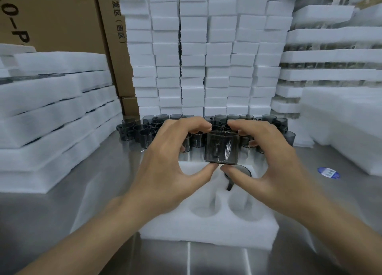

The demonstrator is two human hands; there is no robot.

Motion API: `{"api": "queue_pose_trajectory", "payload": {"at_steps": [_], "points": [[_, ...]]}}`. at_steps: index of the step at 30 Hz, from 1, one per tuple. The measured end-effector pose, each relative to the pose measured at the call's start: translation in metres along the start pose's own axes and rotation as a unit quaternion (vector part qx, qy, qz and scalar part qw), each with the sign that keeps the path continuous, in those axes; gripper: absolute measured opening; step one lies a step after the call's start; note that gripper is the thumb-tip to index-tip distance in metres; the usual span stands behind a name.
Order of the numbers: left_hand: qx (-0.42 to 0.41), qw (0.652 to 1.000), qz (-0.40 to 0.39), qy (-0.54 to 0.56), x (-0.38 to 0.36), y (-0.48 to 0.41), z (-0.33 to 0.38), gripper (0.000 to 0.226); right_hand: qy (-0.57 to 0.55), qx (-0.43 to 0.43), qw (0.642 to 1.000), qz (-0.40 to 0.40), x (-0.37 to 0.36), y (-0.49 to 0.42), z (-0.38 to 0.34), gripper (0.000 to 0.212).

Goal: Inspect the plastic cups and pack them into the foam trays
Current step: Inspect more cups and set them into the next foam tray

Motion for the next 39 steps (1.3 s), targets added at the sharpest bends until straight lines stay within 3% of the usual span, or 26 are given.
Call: {"api": "queue_pose_trajectory", "payload": {"at_steps": [3, 7, 11, 13, 17, 22, 26, 32, 36, 39], "points": [[-0.043, 0.999, -0.004, -0.018, -0.002, 0.000, 0.009, 0.057, 0.040, 0.027, 0.999, 0.005, -0.001, 0.000, -0.009, 0.059], [-0.069, 0.997, -0.005, -0.014, -0.003, 0.000, 0.011, 0.059, -0.020, -0.021, 1.000, -0.005, -0.003, 0.001, -0.009, 0.058], [-0.006, 0.999, -0.049, -0.002, -0.004, -0.002, -0.004, 0.071, -0.101, -0.063, 0.993, -0.002, -0.002, 0.001, -0.004, 0.059], [0.012, 0.999, -0.047, 0.006, -0.004, -0.002, -0.010, 0.065, -0.115, -0.076, 0.990, -0.006, -0.004, 0.001, -0.002, 0.058], [0.011, 0.999, -0.046, -0.011, -0.005, -0.001, -0.013, 0.060, -0.075, -0.083, 0.994, -0.015, -0.006, 0.002, 0.002, 0.059], [-0.027, 0.996, -0.049, -0.066, -0.008, 0.000, -0.008, 0.067, -0.008, -0.025, 1.000, -0.011, -0.005, 0.000, -0.003, 0.064], [-0.038, 0.997, -0.037, -0.060, -0.007, 0.000, -0.002, 0.069, -0.043, -0.053, 0.998, -0.010, -0.004, -0.001, 0.000, 0.057], [0.021, 0.999, -0.047, 0.009, -0.004, -0.003, -0.008, 0.065, -0.092, -0.080, 0.992, -0.019, -0.004, 0.000, 0.002, 0.056], [0.026, 0.998, -0.054, -0.003, -0.002, -0.004, -0.011, 0.065, -0.080, -0.084, 0.993, -0.035, -0.002, 0.000, 0.002, 0.060], [0.018, 0.998, -0.060, -0.029, -0.004, -0.001, -0.010, 0.066, -0.096, -0.095, 0.990, -0.032, 0.001, 0.000, 0.005, 0.047]]}}
Point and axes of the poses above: each hand's wrist, its own y-axis away from the middle knuckle, its own x-axis out of the back of the hand, z = x × y, the point moved 6 cm from there along -y, towards the middle knuckle
